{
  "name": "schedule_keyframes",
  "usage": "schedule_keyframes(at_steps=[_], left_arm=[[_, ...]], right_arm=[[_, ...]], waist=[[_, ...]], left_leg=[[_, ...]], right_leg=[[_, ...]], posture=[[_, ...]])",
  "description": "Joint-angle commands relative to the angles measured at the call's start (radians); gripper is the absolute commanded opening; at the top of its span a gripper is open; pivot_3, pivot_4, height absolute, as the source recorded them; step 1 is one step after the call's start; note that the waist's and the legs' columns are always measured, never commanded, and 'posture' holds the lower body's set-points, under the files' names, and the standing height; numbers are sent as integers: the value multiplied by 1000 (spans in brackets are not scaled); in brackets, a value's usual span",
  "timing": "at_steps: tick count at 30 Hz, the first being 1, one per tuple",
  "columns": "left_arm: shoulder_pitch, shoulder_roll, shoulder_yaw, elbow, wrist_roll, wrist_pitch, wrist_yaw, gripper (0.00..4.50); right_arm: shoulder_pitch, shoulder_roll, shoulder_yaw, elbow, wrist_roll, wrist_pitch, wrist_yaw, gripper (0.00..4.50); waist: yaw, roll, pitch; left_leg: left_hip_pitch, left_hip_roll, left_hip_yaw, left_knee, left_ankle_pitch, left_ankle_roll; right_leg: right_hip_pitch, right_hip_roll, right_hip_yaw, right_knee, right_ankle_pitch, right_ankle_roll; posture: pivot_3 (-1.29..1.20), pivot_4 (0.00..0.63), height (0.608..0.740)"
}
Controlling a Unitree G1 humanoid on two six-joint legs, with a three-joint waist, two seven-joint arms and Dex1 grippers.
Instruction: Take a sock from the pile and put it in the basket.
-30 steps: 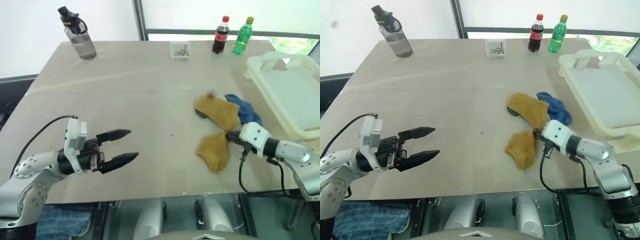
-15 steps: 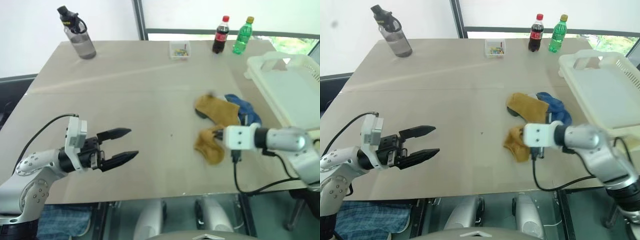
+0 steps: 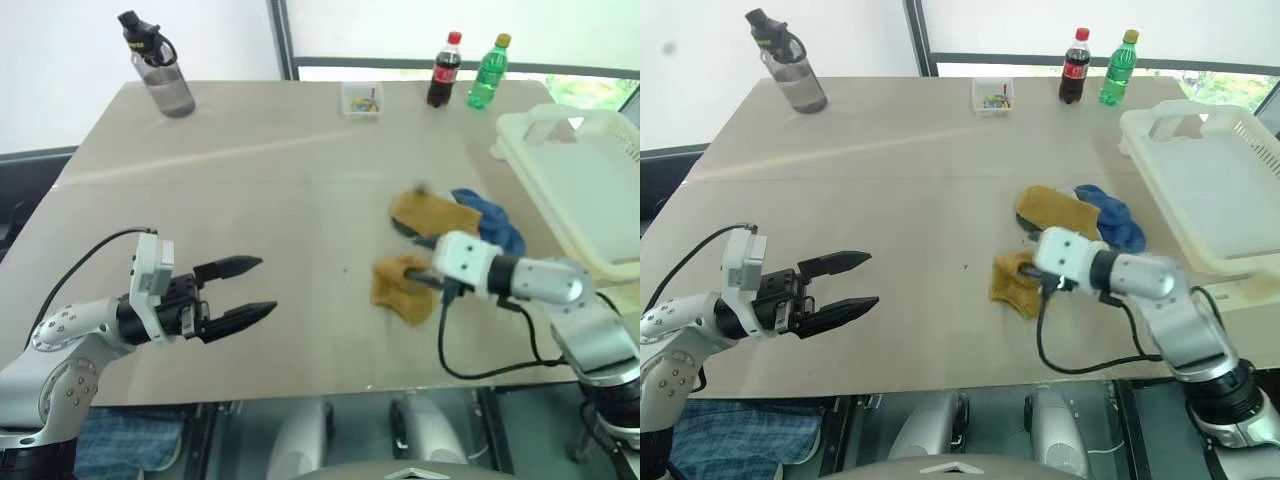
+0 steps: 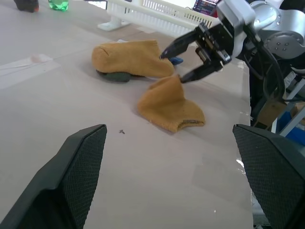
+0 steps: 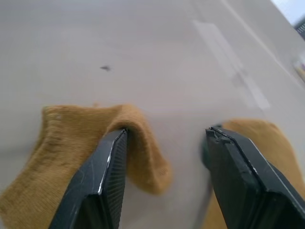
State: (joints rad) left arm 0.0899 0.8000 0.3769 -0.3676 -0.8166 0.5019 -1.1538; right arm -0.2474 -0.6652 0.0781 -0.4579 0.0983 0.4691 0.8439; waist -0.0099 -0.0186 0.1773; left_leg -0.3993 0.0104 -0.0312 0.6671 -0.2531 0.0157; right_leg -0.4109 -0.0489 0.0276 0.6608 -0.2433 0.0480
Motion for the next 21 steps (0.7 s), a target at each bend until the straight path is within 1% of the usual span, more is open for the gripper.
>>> schedule_keyframes(at_steps=[1,3,5,7,9,11,14,17,21], left_arm=[[-9,4,-3,-21,-7,-7,-6,4500],[-14,3,-12,-18,-4,-8,-7,4500],[-17,2,-18,-16,-2,-9,-8,4500],[-19,2,-22,-15,-3,-10,-7,4500],[-20,2,-24,-15,-5,-9,-5,4500],[-19,3,-23,-18,-7,-8,-4,4500],[-17,3,-24,-21,-9,-5,-1,4500],[-17,5,-22,-21,-10,-3,-1,4500],[-20,7,-24,-18,-9,-1,-3,4500]], right_arm=[[53,1,-113,-49,121,119,-1,2703],[105,24,-156,-81,227,247,-1,2703],[149,38,-175,-123,321,331,6,2703],[160,74,-176,-156,381,391,-33,2703],[164,99,-149,-173,403,439,-75,2703],[170,103,-113,-183,403,464,-100,2703],[180,107,-34,-190,392,447,-113,2703],[180,54,70,-164,313,397,-115,2703],[126,27,221,-82,171,307,-142,2703]], waist=[[0,0,0],[-1,0,0],[-5,0,0],[-7,0,0],[-7,0,0],[-5,0,0],[-3,0,0],[-3,0,0],[-7,0,0]], left_leg=[[0,0,0,0,0,0],[0,0,0,0,0,0],[0,0,0,0,0,0],[0,1,0,0,0,0],[1,1,1,0,0,0],[1,1,1,0,0,0],[1,0,1,0,0,0],[0,0,1,0,0,0],[0,0,1,0,0,0]], right_leg=[[0,0,0,0,0,0],[0,0,0,0,0,0],[0,0,0,0,0,0],[0,1,0,1,0,0],[0,1,1,1,0,0],[0,1,1,1,-1,-1],[0,1,1,0,-2,-2],[0,0,1,0,-2,-2],[0,1,1,0,-2,-2]], posture=[[0,150,740],[0,150,740],[0,150,740],[0,150,740],[0,150,740],[0,150,740],[0,150,740],[0,150,740],[0,150,740]])
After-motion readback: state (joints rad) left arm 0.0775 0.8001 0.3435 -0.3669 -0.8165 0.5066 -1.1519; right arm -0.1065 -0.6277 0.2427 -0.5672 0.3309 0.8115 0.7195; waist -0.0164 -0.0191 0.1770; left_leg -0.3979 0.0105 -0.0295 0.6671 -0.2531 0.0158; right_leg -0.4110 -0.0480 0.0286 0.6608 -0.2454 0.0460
